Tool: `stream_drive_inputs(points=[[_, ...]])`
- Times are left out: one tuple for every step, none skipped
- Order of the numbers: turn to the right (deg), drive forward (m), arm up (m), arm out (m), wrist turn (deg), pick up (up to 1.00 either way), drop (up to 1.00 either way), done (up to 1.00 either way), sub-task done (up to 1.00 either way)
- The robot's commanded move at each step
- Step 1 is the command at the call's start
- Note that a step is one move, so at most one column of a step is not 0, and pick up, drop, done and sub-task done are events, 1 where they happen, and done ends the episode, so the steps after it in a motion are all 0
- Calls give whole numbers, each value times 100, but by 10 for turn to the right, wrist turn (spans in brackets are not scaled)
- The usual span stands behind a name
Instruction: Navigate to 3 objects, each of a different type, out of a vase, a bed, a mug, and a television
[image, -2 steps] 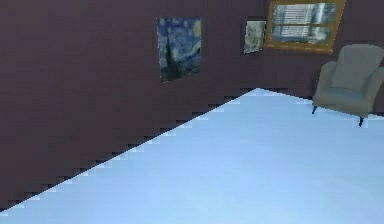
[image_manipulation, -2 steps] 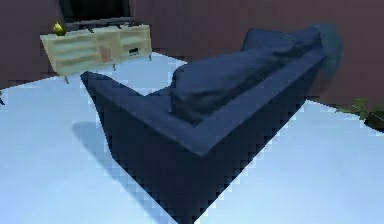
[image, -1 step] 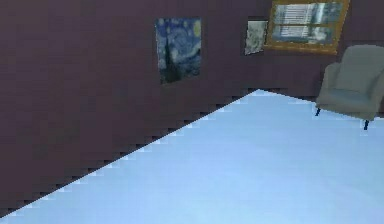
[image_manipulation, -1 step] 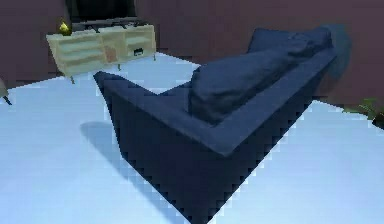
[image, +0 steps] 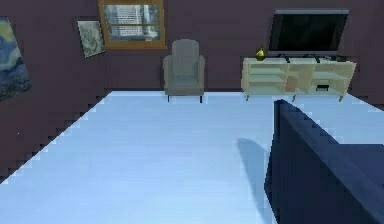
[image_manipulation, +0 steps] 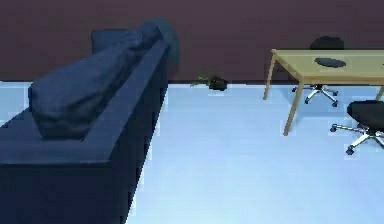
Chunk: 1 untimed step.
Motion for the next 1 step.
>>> stream_drive_inputs(points=[[0,100,0,0,0,0,0,0,0]])
